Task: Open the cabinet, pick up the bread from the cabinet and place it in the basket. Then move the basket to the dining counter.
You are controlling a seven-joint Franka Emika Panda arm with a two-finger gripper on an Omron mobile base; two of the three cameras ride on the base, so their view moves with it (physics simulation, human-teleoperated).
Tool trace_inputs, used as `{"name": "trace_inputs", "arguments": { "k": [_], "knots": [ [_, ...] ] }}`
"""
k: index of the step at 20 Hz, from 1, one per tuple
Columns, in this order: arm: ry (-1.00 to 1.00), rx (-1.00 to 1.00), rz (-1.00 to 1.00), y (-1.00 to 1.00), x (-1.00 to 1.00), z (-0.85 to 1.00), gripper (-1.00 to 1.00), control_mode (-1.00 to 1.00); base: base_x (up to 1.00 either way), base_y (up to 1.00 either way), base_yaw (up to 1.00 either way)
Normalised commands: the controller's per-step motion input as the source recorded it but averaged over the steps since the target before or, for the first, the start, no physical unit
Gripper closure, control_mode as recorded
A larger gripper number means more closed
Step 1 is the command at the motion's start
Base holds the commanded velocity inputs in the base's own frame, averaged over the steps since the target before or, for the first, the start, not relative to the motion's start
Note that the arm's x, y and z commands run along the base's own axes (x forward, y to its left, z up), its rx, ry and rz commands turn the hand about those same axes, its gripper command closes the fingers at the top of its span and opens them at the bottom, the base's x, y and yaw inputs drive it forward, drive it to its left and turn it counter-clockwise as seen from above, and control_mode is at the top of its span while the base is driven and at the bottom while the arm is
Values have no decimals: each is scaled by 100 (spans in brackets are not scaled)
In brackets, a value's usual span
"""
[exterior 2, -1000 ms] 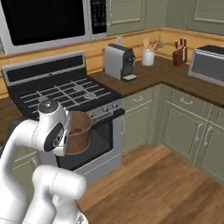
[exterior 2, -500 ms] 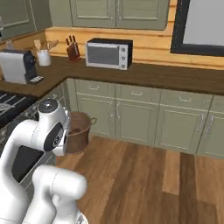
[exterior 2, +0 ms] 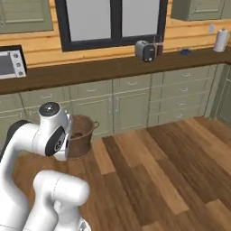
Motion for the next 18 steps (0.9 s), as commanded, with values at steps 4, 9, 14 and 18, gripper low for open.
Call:
{"name": "trace_inputs", "arguments": {
  "k": [4,9,14,18],
  "knots": [
    [0,0,0,0,0,0,100,100,0,25,-97],
    [0,0,0,0,0,0,100,100,10,17,-91],
    [0,0,0,0,0,0,100,100,17,13,-89],
    [0,0,0,0,0,0,100,100,11,12,-91]
  ]
}}
